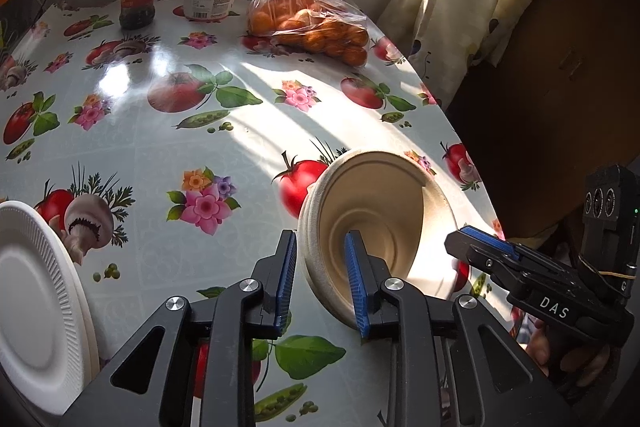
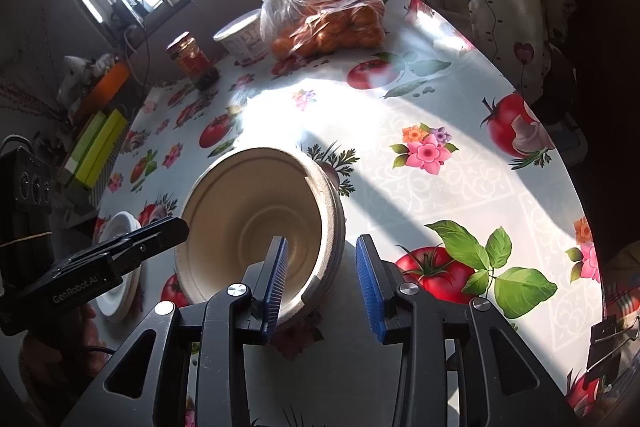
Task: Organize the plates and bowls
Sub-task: 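Open the right gripper to release the bowl into the other bowl, then close the right gripper on the rim of the nested beige bowls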
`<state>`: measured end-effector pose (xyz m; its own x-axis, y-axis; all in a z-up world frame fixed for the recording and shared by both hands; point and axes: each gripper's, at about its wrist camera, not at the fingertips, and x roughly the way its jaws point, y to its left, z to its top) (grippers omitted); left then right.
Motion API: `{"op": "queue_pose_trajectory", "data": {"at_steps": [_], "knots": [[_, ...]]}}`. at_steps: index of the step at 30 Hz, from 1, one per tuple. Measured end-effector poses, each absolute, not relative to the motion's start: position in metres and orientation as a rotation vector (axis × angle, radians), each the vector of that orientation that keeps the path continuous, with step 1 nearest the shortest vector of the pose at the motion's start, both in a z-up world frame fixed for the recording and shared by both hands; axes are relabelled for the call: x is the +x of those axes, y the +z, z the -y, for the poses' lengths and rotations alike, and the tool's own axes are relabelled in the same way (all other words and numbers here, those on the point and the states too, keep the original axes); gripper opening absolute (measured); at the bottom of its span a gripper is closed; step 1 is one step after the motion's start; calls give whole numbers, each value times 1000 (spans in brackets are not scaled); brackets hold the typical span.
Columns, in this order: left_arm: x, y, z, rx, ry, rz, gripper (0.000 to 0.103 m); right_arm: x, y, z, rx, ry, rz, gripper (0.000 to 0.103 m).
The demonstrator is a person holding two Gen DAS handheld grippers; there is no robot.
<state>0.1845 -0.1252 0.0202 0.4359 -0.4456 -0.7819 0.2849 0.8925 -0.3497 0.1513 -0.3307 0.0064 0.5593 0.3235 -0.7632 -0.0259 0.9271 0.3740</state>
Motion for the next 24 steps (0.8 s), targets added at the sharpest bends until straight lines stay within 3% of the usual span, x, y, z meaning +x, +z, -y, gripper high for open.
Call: {"op": "queue_pose_trajectory", "data": {"at_steps": [3, 24], "knots": [[185, 19, 124, -184, -464, -1024, 41, 151, 6, 332, 347, 209, -957, 35], [171, 20, 120, -109, -422, -944, 46, 142, 5, 344, 354, 190, -884, 53]]}}
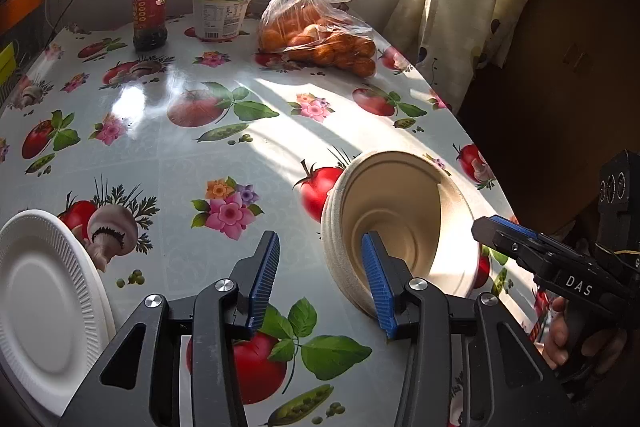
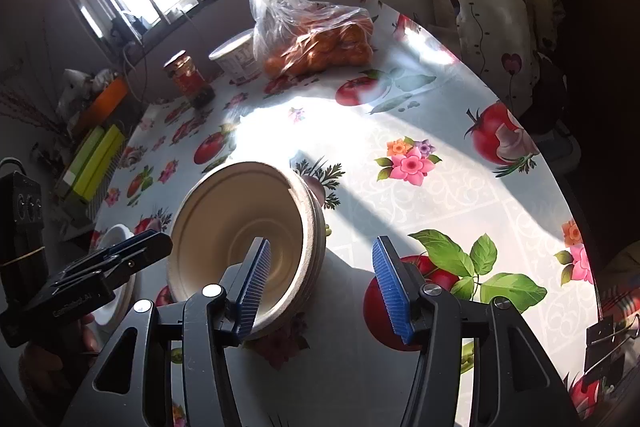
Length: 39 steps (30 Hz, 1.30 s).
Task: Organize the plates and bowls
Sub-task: 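Close the right gripper on the rim of the nested beige bowls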
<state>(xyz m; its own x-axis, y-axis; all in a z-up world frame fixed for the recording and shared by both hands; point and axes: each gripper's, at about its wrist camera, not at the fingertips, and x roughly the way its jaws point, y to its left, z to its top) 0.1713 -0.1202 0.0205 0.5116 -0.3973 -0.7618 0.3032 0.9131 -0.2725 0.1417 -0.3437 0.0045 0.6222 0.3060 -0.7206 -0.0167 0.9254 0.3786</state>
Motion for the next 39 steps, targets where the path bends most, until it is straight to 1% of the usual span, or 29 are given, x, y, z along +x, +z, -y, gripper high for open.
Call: {"op": "queue_pose_trajectory", "data": {"at_steps": [25, 26, 28, 30, 33, 37, 38, 39], "knots": [[167, 7, 134, -125, -473, -966, 46, 136, -4, 333, 311, 236, -883, 53], [168, 7, 134, -127, -475, -965, 46, 137, -4, 333, 311, 236, -885, 51], [168, 6, 133, -128, -470, -965, 46, 136, -5, 333, 315, 237, -887, 45], [168, 5, 133, -129, -467, -968, 46, 137, -6, 333, 315, 237, -888, 41], [168, 4, 134, -128, -470, -974, 46, 137, -6, 333, 318, 238, -888, 38], [170, 2, 135, -129, -475, -982, 46, 137, -7, 332, 317, 243, -888, 30], [170, 2, 135, -129, -474, -982, 45, 137, -7, 332, 318, 245, -888, 29], [170, 1, 135, -129, -474, -981, 41, 137, -7, 331, 319, 247, -888, 26]]}}
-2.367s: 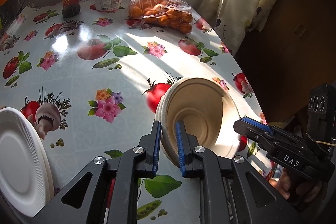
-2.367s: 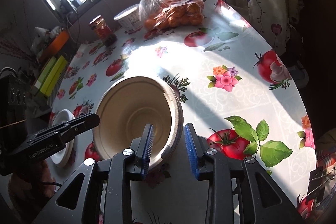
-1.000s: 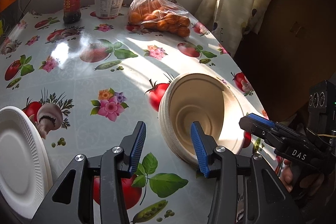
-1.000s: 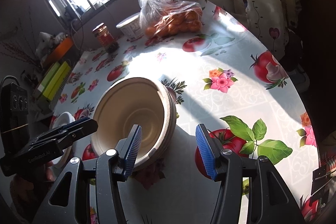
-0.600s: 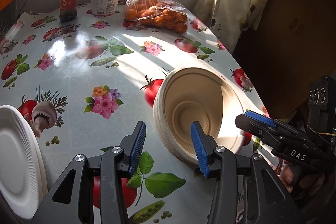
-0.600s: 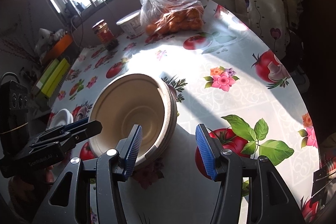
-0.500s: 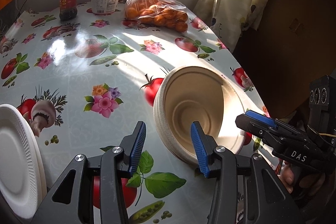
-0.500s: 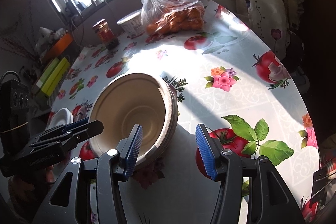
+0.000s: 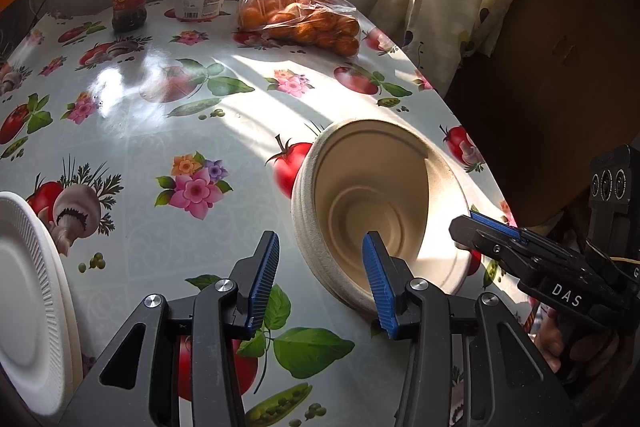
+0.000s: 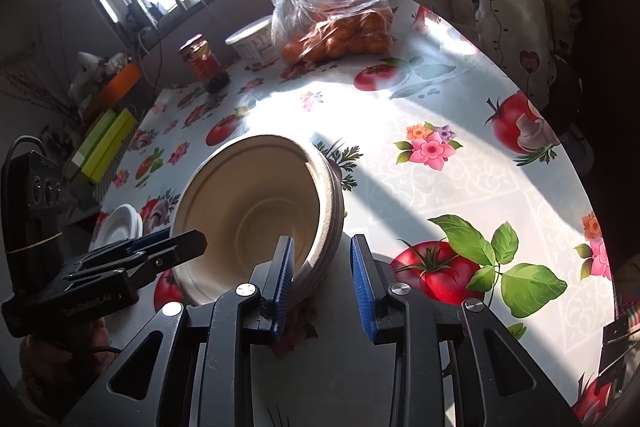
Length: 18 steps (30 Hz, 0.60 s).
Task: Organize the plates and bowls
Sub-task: 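Close the right gripper on the rim of the nested beige bowls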
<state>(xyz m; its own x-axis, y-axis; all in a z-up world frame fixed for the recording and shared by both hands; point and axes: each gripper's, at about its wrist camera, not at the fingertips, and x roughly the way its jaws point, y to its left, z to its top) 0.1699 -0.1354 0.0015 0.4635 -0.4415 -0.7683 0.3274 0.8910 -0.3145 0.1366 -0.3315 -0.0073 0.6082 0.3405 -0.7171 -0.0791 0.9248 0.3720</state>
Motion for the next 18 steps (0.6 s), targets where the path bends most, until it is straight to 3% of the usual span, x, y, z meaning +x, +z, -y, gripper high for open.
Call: {"op": "queue_pose_trajectory", "data": {"at_steps": [11, 18], "knots": [[170, 1, 136, -120, -474, -981, 28, 136, -6, 330, 324, 255, -885, 20], [170, 1, 137, -109, -467, -976, 26, 136, -7, 331, 324, 254, -885, 20]]}}
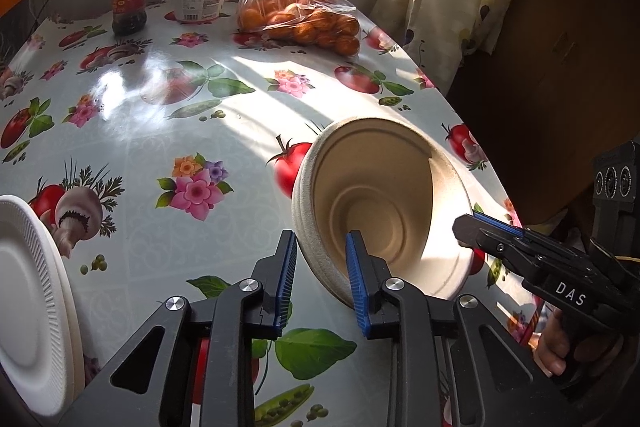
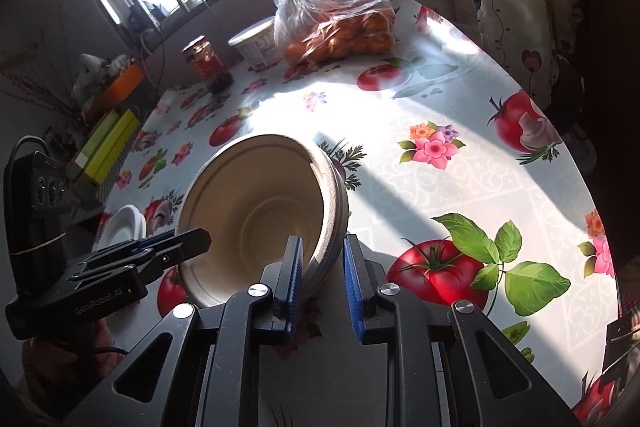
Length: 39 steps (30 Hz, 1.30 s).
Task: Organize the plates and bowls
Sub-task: 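Close the right gripper on the rim of the nested beige bowls, then lift the nested bowls with the right gripper and carry them over the white plates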
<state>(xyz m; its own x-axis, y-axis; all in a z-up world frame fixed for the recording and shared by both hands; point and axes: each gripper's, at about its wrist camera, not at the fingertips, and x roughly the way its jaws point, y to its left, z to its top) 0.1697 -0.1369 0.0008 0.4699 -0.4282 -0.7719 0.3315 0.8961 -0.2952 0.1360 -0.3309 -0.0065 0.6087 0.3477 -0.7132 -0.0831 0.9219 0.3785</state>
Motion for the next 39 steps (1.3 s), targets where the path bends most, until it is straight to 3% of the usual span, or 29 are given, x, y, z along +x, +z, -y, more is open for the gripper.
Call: {"op": "queue_pose_trajectory", "data": {"at_steps": [39], "knots": [[164, 10, 132, -117, -455, -952, 26, 132, 3, 329, 324, 258, -877, 19]]}}
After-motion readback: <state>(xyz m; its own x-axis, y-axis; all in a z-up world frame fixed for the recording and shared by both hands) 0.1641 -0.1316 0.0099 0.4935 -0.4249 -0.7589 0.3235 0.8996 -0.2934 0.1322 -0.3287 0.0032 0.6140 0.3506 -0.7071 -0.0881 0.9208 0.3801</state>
